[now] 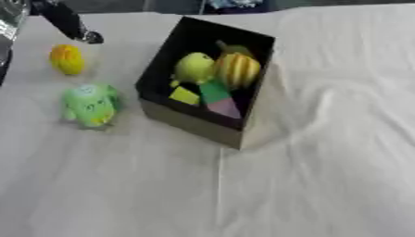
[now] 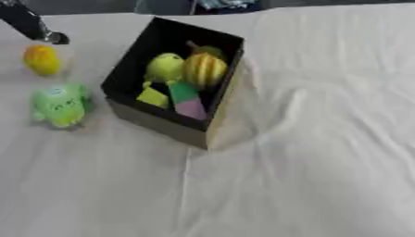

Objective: Pick up objects on the table and place them in the box.

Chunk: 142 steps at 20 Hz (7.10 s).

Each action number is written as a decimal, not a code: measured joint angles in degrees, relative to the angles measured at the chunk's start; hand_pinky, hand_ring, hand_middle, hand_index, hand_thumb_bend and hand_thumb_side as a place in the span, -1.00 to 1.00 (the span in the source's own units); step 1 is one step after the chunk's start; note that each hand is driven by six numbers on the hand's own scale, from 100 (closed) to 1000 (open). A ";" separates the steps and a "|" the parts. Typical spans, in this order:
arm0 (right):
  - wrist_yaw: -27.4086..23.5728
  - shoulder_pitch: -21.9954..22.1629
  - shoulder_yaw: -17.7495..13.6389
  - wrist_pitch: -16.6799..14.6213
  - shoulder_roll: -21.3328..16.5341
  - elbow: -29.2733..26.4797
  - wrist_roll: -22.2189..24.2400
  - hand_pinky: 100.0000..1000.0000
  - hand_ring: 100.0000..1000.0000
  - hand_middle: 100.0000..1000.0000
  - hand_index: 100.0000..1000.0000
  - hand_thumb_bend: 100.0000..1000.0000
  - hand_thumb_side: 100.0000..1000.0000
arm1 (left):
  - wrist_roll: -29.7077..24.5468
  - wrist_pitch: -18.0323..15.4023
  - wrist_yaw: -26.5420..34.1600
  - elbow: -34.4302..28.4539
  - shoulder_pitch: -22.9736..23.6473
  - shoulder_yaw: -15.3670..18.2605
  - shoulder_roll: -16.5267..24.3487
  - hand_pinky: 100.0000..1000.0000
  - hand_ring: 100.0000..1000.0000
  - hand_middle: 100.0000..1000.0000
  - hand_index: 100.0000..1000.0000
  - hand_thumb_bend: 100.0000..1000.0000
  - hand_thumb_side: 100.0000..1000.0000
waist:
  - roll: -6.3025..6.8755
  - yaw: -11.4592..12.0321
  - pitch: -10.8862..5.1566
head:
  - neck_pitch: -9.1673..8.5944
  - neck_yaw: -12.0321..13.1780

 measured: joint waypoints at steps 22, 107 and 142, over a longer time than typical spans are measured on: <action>0.50 -0.36 -0.31 -0.44 0.00 0.00 -0.44 0.65 0.56 0.18 0.48 -1.00 0.53 | 2.90 4.40 -3.89 16.47 -0.67 5.45 -0.40 0.72 0.72 0.71 0.79 0.16 -1.00 | 0.02 -3.19 2.55 | -2.65 1.46; -0.86 -1.89 0.73 0.10 0.06 0.00 1.12 0.66 0.55 0.18 0.48 -1.00 0.52 | -10.36 1.99 8.11 -10.33 -3.54 -13.64 -10.50 0.76 0.69 0.63 0.76 0.10 -0.60 | 0.86 -3.80 -0.15 | -0.41 1.38; -0.55 -0.05 0.18 -0.18 -0.33 0.00 0.29 0.66 0.55 0.18 0.48 -1.00 0.52 | -6.37 2.79 19.42 -40.45 21.23 -2.28 17.17 0.78 0.76 0.68 0.78 0.12 -0.50 | 1.16 -2.14 -0.09 | -0.14 -1.24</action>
